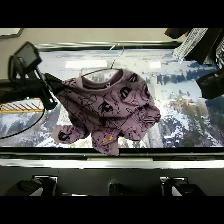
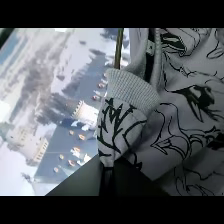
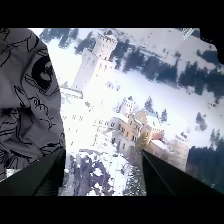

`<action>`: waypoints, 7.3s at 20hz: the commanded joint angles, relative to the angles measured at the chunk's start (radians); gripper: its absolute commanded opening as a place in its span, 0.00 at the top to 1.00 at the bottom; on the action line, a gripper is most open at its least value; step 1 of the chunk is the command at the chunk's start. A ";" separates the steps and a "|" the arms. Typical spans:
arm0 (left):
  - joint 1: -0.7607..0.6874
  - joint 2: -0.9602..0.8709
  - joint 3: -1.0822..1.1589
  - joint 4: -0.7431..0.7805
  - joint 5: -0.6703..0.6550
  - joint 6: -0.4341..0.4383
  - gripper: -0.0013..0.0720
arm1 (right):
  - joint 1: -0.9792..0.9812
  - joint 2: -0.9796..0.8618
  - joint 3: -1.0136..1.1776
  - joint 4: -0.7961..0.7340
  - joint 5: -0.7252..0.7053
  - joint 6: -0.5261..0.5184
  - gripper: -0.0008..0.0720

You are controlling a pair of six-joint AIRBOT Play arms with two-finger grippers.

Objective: Fold the clothes and pants, and hang the long-sleeved shirts on hangers.

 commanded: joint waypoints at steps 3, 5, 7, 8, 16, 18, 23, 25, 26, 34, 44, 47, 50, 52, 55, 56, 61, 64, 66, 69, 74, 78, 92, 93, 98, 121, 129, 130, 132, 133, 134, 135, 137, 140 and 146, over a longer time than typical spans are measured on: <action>0.000 0.065 0.001 -0.129 0.003 -0.003 0.96 | -0.209 -0.076 -0.077 0.425 -0.014 -0.267 0.24; 0.000 0.071 0.001 -0.165 0.002 -0.003 0.96 | -0.208 -0.132 -0.077 0.555 -0.018 -0.375 0.24; 0.000 0.073 0.001 -0.172 0.002 -0.003 0.96 | -0.208 -0.190 -0.077 0.652 -0.020 -0.510 0.24; 0.000 0.073 0.001 -0.172 0.002 -0.003 0.96 | -0.208 -0.216 -0.077 0.673 -0.019 -0.567 0.23; 0.000 0.072 0.000 -0.172 0.002 -0.003 0.96 | -0.208 -0.355 -0.077 0.816 -0.055 -0.935 0.22; 0.000 0.072 0.000 -0.172 0.000 -0.004 0.96 | -0.208 -0.382 -0.076 0.879 -0.096 -0.964 0.22; 0.000 0.071 0.000 -0.172 -0.002 -0.035 0.96 | -0.206 -0.421 -0.076 1.001 -0.121 -1.026 0.22; 0.000 0.068 0.000 -0.172 -0.002 -0.037 0.96 | -0.198 -0.434 -0.077 1.011 -0.118 -1.027 0.22; -0.001 0.068 0.000 -0.172 -0.002 -0.037 0.96 | -0.182 -0.442 -0.077 1.010 -0.120 -1.035 0.22; 0.000 0.068 0.000 -0.172 -0.002 -0.037 0.96 | -0.089 -0.515 -0.076 1.010 -0.191 -1.052 0.28; 0.000 0.068 0.000 -0.172 -0.001 -0.037 0.94 | -0.094 -0.396 -0.075 0.840 -0.134 -1.028 0.95; 0.000 0.068 0.000 -0.172 0.011 -0.044 0.62 | -0.094 -0.314 -0.075 0.748 -0.072 -0.925 0.96; 0.000 0.068 0.000 -0.172 0.071 -0.109 0.43 | -0.094 -0.217 -0.075 0.647 -0.013 -0.817 0.96; 0.000 0.068 0.000 -0.172 0.100 -0.116 0.41 | -0.094 -0.157 -0.075 0.575 0.021 -0.769 0.96; 0.001 0.066 0.000 -0.164 0.159 -0.217 0.23 | -0.094 -0.071 -0.075 0.451 0.047 -0.650 0.96; 0.001 0.064 0.000 -0.143 0.201 -0.289 0.23 | -0.094 -0.046 -0.075 0.412 0.046 -0.602 0.96; 0.000 0.044 -0.001 -0.090 0.328 -0.520 0.23 | -0.094 0.070 -0.075 0.214 -0.030 -0.283 0.96; 0.000 0.036 -0.002 -0.090 0.327 -0.520 0.23 | -0.094 0.136 -0.075 0.001 -0.146 0.069 0.96; 0.000 0.032 -0.002 -0.090 0.327 -0.520 0.23 | -0.094 0.168 -0.075 -0.127 -0.192 0.200 0.96; 0.000 0.030 -0.003 -0.093 0.327 -0.520 0.23 | -0.094 0.187 -0.074 -0.329 -0.177 0.349 0.96; 0.000 0.021 -0.003 -0.093 0.327 -0.536 0.23 | -0.094 0.187 -0.041 -0.702 -0.193 0.602 0.96; 0.000 0.008 -0.003 -0.093 0.327 -0.554 0.23 | -0.094 0.187 0.008 -0.980 -0.190 0.678 0.96; 0.000 -0.035 -0.003 -0.093 0.328 -0.553 0.23 | -0.414 -0.011 0.011 -1.366 -0.317 1.031 0.96; 0.000 -0.039 -0.003 -0.093 0.328 -0.553 0.23 | -0.441 -0.012 0.011 -1.370 -0.351 1.048 0.96; 0.000 -0.066 -0.003 -0.093 0.328 -0.553 0.23 | -0.501 -0.012 0.013 -1.379 -0.436 1.107 0.96; 0.000 -0.104 -0.003 -0.092 0.323 -0.579 0.23 | -0.501 -0.129 0.218 -1.473 -0.556 1.209 0.96; 0.000 -0.108 -0.003 -0.092 0.320 -0.579 0.23 | -0.647 -0.159 0.237 -1.352 -0.483 1.207 0.96; 0.000 -0.108 -0.003 -0.092 0.320 -0.579 0.23 | -0.653 -0.161 0.236 -1.294 -0.474 1.180 0.96; 0.000 -0.109 -0.003 -0.092 0.320 -0.579 0.23 | -0.650 -0.165 0.236 -1.221 -0.460 1.125 0.96; 0.000 -0.109 -0.003 -0.092 0.320 -0.579 0.23 | -0.651 -0.166 0.236 -1.194 -0.447 1.118 0.96; 0.000 -0.109 -0.003 -0.092 0.320 -0.579 0.23 | -0.650 -0.167 0.236 -1.184 -0.425 1.112 0.95; 0.000 -0.109 -0.003 -0.092 0.320 -0.579 0.23 | -0.650 -0.164 0.236 -1.180 -0.406 1.112 0.95; 0.000 -0.109 -0.003 -0.092 0.320 -0.579 0.23 | -0.650 -0.145 0.236 -1.157 -0.394 1.112 0.95; 0.000 -0.105 -0.002 -0.092 0.336 -0.587 0.23 | -0.650 -0.085 0.237 -1.159 -0.424 1.112 0.34; 0.077 -0.068 0.006 -0.089 0.402 -0.907 0.23 | -0.650 0.089 0.237 -1.241 -0.823 1.273 0.33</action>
